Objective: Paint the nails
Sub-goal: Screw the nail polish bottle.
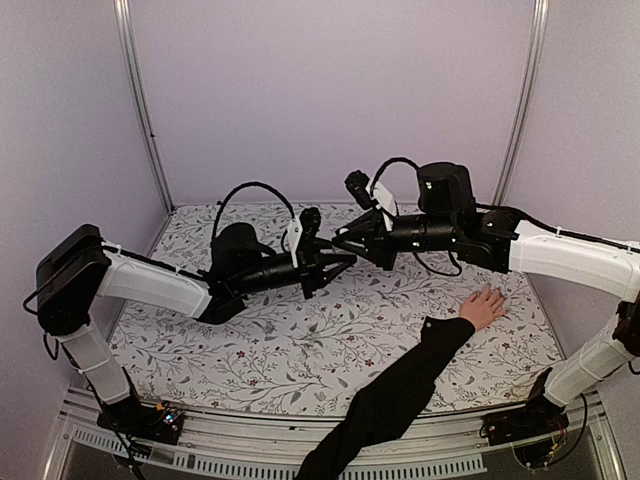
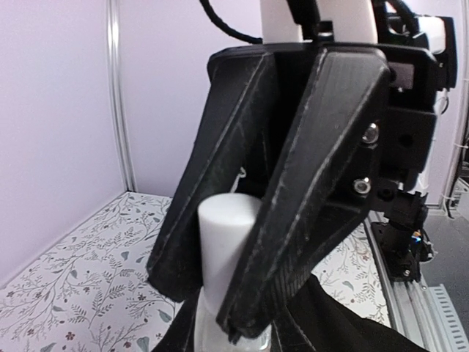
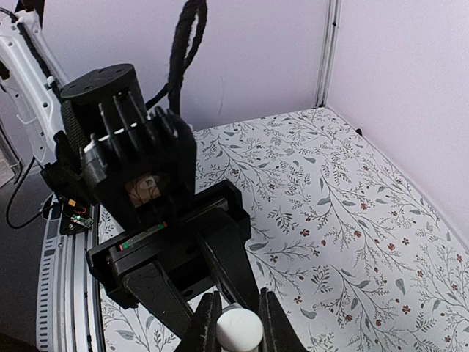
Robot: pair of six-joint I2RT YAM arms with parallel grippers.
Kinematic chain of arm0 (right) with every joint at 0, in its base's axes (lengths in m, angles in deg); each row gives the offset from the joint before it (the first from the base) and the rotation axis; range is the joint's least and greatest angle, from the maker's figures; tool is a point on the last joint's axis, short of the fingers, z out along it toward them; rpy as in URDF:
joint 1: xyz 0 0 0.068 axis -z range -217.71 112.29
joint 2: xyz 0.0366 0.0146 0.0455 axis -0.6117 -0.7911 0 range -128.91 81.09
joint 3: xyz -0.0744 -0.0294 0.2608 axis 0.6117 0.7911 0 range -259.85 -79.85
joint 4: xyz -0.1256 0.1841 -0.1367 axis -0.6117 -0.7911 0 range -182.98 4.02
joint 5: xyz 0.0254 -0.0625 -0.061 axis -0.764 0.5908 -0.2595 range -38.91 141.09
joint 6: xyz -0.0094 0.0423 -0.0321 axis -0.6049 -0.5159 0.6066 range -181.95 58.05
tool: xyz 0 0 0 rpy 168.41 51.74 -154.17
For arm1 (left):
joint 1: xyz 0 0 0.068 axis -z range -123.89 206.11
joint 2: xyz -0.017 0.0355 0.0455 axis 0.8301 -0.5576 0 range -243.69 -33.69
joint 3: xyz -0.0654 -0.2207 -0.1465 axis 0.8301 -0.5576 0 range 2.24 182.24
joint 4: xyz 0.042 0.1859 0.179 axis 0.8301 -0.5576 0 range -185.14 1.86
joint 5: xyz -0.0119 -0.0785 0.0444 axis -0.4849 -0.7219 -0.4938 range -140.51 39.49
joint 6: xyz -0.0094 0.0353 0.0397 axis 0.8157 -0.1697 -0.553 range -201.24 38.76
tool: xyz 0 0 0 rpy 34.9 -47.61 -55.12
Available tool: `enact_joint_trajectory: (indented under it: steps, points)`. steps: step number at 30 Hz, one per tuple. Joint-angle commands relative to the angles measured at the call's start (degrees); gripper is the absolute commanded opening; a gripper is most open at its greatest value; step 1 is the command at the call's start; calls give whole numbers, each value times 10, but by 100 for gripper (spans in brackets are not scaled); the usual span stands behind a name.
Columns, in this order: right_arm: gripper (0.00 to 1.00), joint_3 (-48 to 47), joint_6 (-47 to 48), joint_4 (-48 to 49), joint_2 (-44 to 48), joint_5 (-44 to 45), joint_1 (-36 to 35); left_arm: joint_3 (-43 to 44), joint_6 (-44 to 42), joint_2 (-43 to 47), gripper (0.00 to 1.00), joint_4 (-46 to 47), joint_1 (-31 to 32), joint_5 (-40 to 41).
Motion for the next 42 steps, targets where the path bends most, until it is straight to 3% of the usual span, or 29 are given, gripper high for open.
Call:
enact_joint_trajectory:
  steps: [1,15,24,27,33,35,38,42]
  points:
    - [0,-15,-51,29,-21,75,-17,19,-15,5,0,0,-3,102]
    - [0,-19,-177,88,-69,296,-60,40,-15,-38,0,17,6,200]
    - [1,-9,-193,101,-71,292,-72,37,-19,-29,0,11,7,192]
    - [11,9,-165,114,-47,276,-70,30,-23,-21,0,8,6,167]
    - [49,38,-110,124,5,228,-63,15,-18,-8,0,9,4,104]
    - [58,48,-100,123,19,177,-52,10,-18,-5,0,15,4,81]
    - [67,66,-91,122,45,118,-32,5,-17,-3,0,19,3,41]
    - [69,71,-52,92,67,22,-15,4,-16,2,0,20,2,-14]
